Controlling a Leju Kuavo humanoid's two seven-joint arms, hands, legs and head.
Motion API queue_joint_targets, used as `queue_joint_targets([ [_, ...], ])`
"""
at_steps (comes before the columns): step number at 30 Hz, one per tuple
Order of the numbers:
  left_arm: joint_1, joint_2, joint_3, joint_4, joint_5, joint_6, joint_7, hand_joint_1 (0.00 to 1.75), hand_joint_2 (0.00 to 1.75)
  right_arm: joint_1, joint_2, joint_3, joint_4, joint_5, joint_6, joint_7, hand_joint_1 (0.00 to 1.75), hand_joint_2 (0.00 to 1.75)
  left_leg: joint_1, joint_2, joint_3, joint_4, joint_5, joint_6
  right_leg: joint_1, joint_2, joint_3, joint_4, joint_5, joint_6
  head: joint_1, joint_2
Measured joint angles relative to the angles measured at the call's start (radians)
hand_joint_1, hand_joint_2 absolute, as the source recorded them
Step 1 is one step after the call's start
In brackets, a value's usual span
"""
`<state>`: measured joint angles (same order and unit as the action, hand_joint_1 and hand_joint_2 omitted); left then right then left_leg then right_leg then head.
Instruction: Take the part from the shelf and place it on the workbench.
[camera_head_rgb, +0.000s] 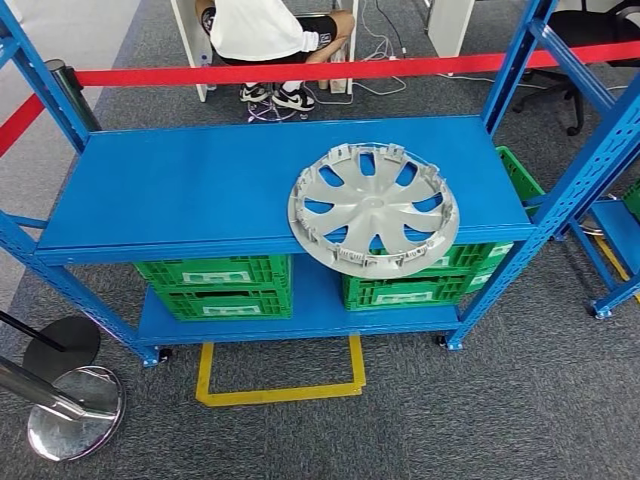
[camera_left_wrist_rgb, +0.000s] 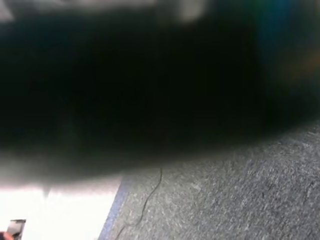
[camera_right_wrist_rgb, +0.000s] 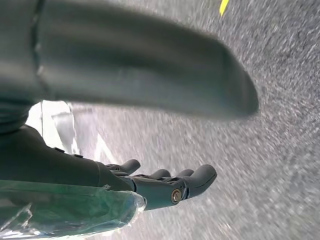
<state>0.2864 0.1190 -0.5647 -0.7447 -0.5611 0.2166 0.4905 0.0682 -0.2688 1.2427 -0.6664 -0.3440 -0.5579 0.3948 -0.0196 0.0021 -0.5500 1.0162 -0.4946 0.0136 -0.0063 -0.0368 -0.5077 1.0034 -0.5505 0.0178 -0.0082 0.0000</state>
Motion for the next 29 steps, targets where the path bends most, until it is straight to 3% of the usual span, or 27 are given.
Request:
queue_joint_targets([
  [9,-0.015,-0.009,0.081,0.021,0.104,-0.037,-0.075,0.0,1.75,0.013,0.026,-0.21,0.012,0.038,0.103,-0.072,0.0,1.75,0.002,0.0,0.001,0.0,0.0,0.0,0.001,0.0,0.001,0.0,0.0,0.0,0.0,0.0],
  [13,-0.024,-0.018,0.127,0.045,0.153,-0.055,-0.119,0.0,0.0,0.023,0.045,-0.314,0.028,0.07,0.152,-0.106,0.0,0.0,0.002,0.0,0.001,0.0,0.0,0.0,0.001,0.0,0.001,0.0,0.0,0.0,0.0,0.0],
  [29,-0.067,-0.059,0.32,0.166,0.341,-0.129,-0.29,0.0,0.0,0.054,0.138,-0.731,0.121,0.196,0.34,-0.238,0.0,0.0,0.001,0.0,0.001,0.0,0.0,0.0,0.001,0.0,0.001,0.0,0.0,0.0,0.0,0.0],
])
